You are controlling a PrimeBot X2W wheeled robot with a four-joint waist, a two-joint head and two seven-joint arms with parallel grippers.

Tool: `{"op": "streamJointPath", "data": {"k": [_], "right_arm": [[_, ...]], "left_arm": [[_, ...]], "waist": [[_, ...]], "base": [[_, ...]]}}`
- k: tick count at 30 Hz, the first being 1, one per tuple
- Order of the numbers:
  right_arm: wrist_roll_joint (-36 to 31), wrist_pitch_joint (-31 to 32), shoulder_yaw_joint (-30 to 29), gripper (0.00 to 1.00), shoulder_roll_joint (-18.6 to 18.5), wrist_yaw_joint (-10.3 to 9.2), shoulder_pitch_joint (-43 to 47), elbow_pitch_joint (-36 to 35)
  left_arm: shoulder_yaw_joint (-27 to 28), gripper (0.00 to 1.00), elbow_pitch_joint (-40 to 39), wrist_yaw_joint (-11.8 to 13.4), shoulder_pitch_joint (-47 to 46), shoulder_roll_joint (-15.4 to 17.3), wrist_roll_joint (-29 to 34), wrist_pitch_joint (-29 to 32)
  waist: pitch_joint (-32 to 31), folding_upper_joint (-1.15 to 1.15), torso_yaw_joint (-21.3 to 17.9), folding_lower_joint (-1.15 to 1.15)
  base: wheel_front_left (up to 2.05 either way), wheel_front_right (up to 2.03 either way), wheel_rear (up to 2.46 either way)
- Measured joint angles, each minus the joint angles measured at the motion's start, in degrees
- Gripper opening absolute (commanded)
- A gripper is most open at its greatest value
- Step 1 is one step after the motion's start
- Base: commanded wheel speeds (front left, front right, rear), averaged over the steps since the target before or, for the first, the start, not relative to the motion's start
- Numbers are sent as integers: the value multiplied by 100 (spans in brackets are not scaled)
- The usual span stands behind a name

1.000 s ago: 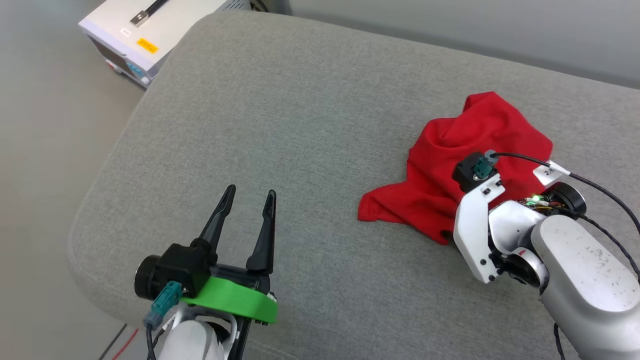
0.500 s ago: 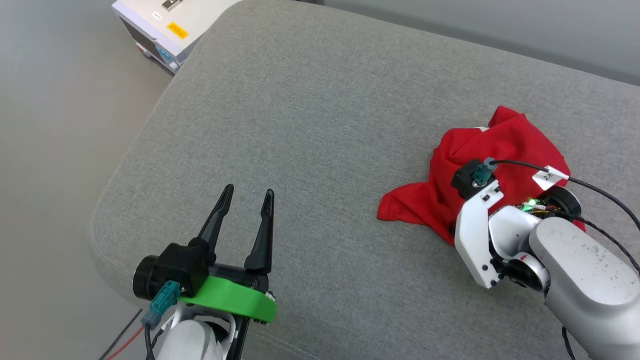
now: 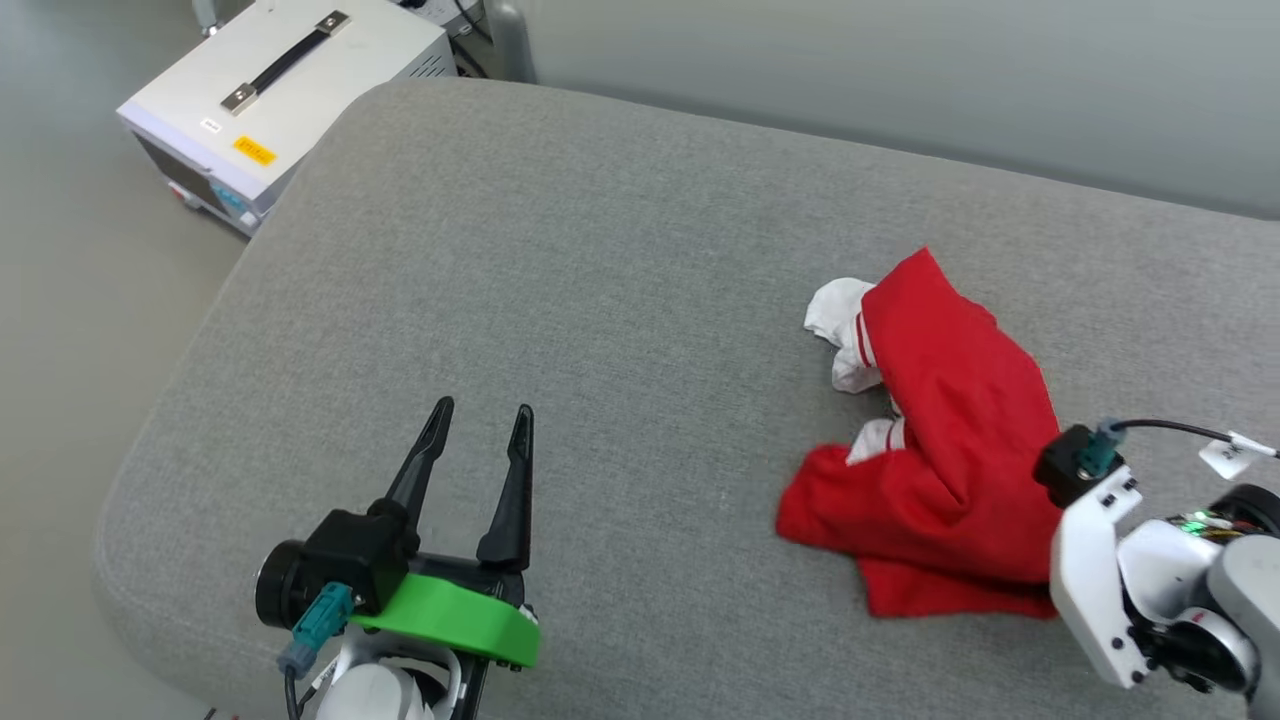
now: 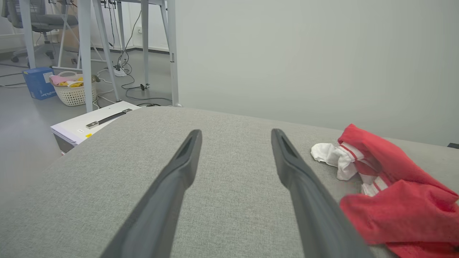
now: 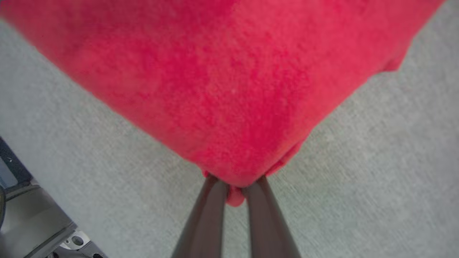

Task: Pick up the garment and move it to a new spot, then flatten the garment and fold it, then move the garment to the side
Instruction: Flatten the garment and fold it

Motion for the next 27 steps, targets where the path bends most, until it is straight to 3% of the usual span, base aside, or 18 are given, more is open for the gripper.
{"op": "streamJointPath", "data": {"k": [7, 8, 10, 11, 12, 14, 21, 27], "right_arm": [[-164, 526, -873, 0, -450, 0, 900, -52], [-371, 645, -1285, 0, -446, -1, 1252, -112], [-459, 622, -1555, 0, -322, -1, 1481, -234], [-497, 566, -1670, 96, -247, -1, 1560, -293], [-556, 452, -1867, 100, -100, -1, 1663, -375], [-682, 45, -2349, 100, 296, -1, 1868, -794], [-635, -1174, -3585, 100, 1166, -1, 1988, -1706], [-943, -2738, -4146, 100, 1873, -2, 2130, -2029]], "left_arm": [[22, 100, 12, 0, 88, 0, 43, 0], [25, 100, 19, 0, 90, -1, 49, 0], [20, 100, 29, 0, 91, 1, 49, 0], [15, 100, 33, 0, 92, 1, 49, 0], [11, 100, 37, 0, 98, 1, 49, 0], [5, 100, 60, 0, 147, 5, 48, 0], [-12, 100, 59, 0, 158, 9, -7, 0], [-167, 100, 99, -1, 163, 9, -165, 0]], "waist": [[-237, 0, -377, 0], [-315, 0, -504, -1], [-365, 0, -575, -1], [-383, 0, -598, 0], [-412, 0, -631, 0], [-504, 0, -720, -1], [-628, 0, -845, -1], [-620, 0, -982, -1]], "base": [[0, 0, 0], [0, 0, 0], [0, 0, 0], [0, 0, 0], [0, 0, 0], [0, 0, 0], [0, 0, 0], [0, 0, 0]]}}
